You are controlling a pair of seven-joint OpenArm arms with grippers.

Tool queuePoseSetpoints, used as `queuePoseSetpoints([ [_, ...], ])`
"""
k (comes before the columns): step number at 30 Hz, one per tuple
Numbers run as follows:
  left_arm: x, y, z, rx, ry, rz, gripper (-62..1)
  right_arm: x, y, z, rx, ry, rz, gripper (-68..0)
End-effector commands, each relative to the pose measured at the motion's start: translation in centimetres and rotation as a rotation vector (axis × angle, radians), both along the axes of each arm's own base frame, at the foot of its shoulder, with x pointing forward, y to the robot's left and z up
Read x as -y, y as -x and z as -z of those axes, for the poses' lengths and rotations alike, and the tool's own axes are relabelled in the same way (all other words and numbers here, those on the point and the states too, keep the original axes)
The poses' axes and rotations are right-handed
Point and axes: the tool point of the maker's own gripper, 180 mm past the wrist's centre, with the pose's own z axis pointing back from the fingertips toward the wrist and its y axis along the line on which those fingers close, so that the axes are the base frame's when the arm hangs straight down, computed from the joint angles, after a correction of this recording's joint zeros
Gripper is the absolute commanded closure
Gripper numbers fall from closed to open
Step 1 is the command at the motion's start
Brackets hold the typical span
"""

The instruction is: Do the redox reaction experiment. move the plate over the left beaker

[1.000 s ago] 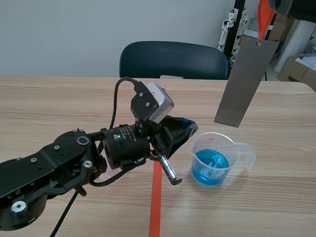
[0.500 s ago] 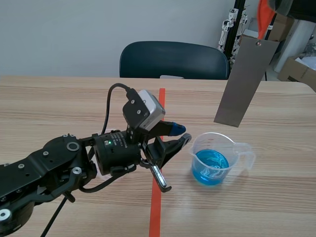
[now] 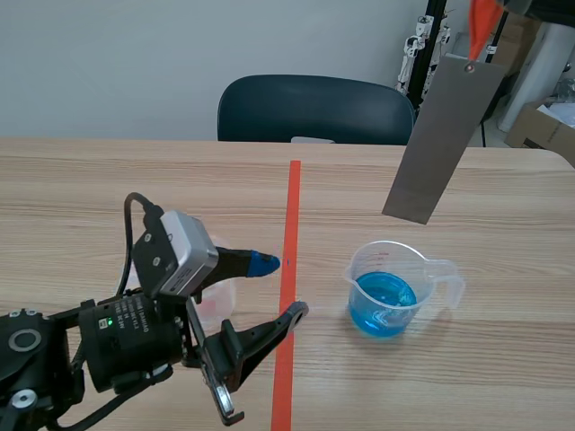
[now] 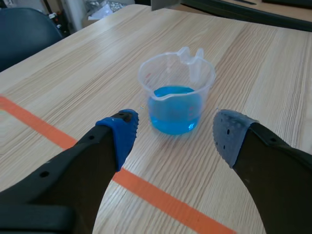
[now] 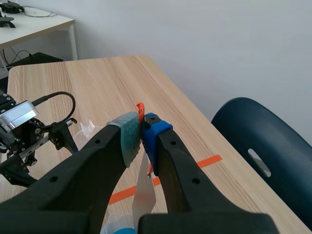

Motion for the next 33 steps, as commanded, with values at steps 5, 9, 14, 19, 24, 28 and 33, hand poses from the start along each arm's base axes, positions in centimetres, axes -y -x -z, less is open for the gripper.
queuePoseSetpoints([
  [5, -2.1, 1.9, -1.2, 0.008, 0.068, -0.029, -45.7, -0.8, 0.4, -1.7, 0.041, -0.033, -0.022, -0.2],
  [9, -3.6, 3.4, -1.2, -0.006, 0.098, -0.051, -53.8, -1.5, 0.9, -1.9, 0.045, -0.038, -0.045, -0.2],
  [14, -5.3, 5.3, -1.0, -0.013, 0.113, -0.08, -58.5, -1.8, 1.2, -2.2, 0.05, -0.049, -0.058, -0.2],
  [19, -6.7, 7.2, 0.0, -0.025, 0.077, -0.12, -58.5, -1.7, 1.0, -2.2, 0.058, -0.05, -0.044, -0.2],
  [24, -8.5, 8.8, 0.8, -0.041, 0.042, -0.198, -58.6, -1.1, 0.0, -2.6, 0.095, -0.055, 0.023, -0.2],
  [28, -9.5, 10.4, -0.1, -0.036, 0.092, -0.226, -59.2, -1.1, -0.1, -2.7, 0.101, -0.066, 0.034, -0.2],
  [33, -10.5, 11.4, -0.4, -0.028, 0.094, -0.257, -61.6, -1.8, 0.4, -2.9, 0.101, -0.071, 0.012, -0.2],
])
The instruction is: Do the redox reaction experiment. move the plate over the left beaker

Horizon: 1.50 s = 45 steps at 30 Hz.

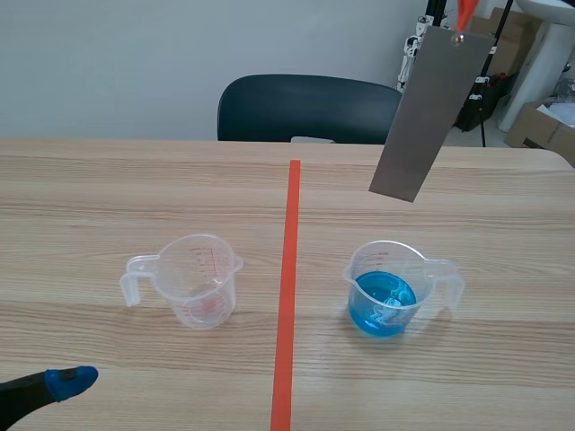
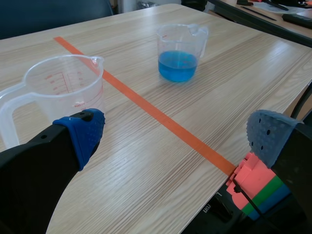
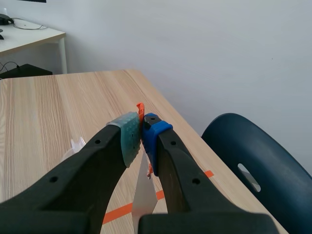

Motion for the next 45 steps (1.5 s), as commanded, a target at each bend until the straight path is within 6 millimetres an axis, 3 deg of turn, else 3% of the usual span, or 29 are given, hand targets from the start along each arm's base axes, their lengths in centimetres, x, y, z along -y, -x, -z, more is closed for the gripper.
queuePoseSetpoints([
  [1, -0.1, -0.3, -0.6, 0.03, 0.003, -0.018, -61.6, -0.6, 0.4, -1.4, 0.03, -0.031, -0.021, -0.2],
  [14, -3.9, 0.3, -2.4, 0.058, 0.08, -0.249, -61.6, -1.7, 0.8, -1.2, 0.027, -0.032, -0.011, -0.2],
  [30, -5.2, 0.5, -2.4, 0.07, 0.071, -0.389, -61.5, -2.4, -0.7, 0.0, 0.039, -0.005, 0.067, -0.2],
  [45, -5.9, 0.2, -2.2, 0.083, 0.055, -0.485, -61.5, -5.7, -2.6, 1.3, -0.013, 0.002, 0.106, -0.2],
])
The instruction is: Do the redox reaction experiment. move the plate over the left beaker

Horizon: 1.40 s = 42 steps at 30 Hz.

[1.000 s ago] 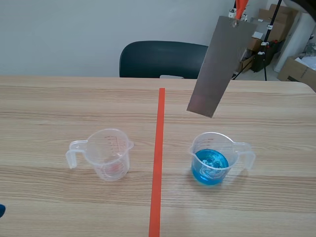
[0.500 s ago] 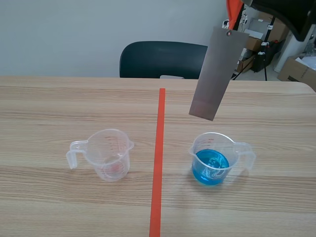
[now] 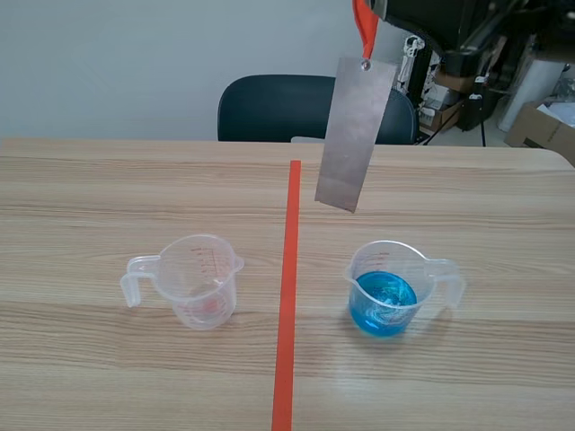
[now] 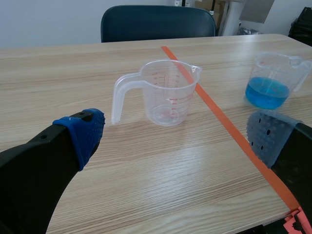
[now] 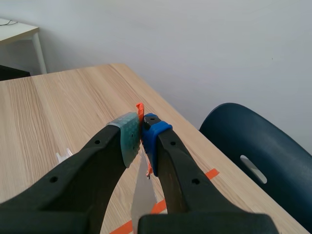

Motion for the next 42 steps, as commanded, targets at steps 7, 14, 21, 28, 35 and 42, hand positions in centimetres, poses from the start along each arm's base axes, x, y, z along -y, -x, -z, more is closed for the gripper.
queuePoseSetpoints([
  [7, -0.2, 0.0, -0.5, 0.021, 0.005, -0.035, -61.5, -1.6, -0.2, -1.0, 0.022, -0.015, -0.018, -0.2],
  [14, -0.5, 0.2, 0.3, -0.009, -0.02, -0.046, -61.5, -3.2, -0.4, -0.6, 0.019, -0.003, -0.024, -0.2],
  [21, -1.3, 0.1, 1.9, -0.03, -0.041, -0.062, -61.5, -5.1, -0.1, -0.1, 0.003, -0.007, -0.045, -0.2],
  [28, -1.7, -0.9, 2.4, -0.01, -0.056, -0.063, -61.5, -7.4, 0.6, -0.3, 0.015, -0.004, -0.103, -0.2],
  [35, -2.3, -1.5, 3.6, -0.018, -0.079, -0.067, -61.5, -9.9, 0.7, 0.5, -0.013, -0.001, -0.179, -0.2],
  [42, -2.1, -1.2, 3.9, -0.025, -0.089, -0.05, -61.5, -11.2, 0.0, 0.8, -0.021, -0.01, -0.212, -0.2],
])
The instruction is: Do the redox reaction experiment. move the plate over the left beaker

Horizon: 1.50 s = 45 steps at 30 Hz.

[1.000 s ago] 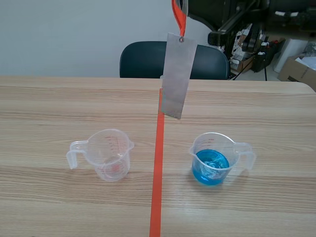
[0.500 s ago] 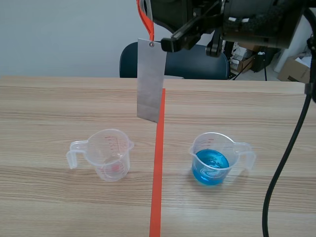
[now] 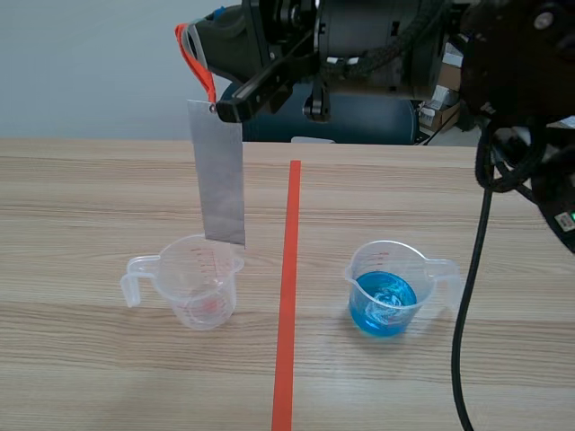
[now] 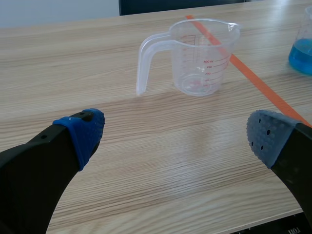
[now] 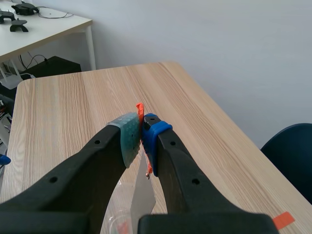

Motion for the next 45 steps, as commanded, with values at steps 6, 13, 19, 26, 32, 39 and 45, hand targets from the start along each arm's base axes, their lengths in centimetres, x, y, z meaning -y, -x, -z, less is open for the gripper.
queuePoseSetpoints([
  [6, 0.1, 0.0, -0.9, 0.035, 0.017, -0.002, -61.5, -0.8, -0.6, -2.3, 0.062, -0.043, -0.018, -0.2],
  [13, 0.1, 0.0, -0.9, 0.038, 0.018, -0.002, -61.5, -2.5, -1.2, -0.8, 0.028, -0.023, -0.035, -0.2],
  [19, 0.1, 0.0, -0.9, 0.037, 0.018, -0.002, -61.5, -3.9, -0.8, 0.2, 0.009, -0.006, -0.077, -0.2],
  [26, 0.1, 0.1, -0.8, 0.031, 0.017, -0.002, -61.5, -4.8, -0.1, 0.0, 0.022, -0.001, -0.113, -0.2],
  [32, 0.1, 0.1, -0.8, 0.031, 0.017, -0.002, -61.5, -4.9, 0.0, 0.0, 0.021, -0.003, -0.118, -0.2],
  [39, 0.1, 0.1, -0.8, 0.031, 0.017, -0.002, -61.5, -4.9, 0.0, -0.2, 0.024, -0.006, -0.121, -0.2],
  [45, 0.1, 0.1, -0.8, 0.031, 0.017, -0.002, -61.5, -4.7, 0.4, -1.9, 0.036, -0.027, -0.15, -0.2],
])
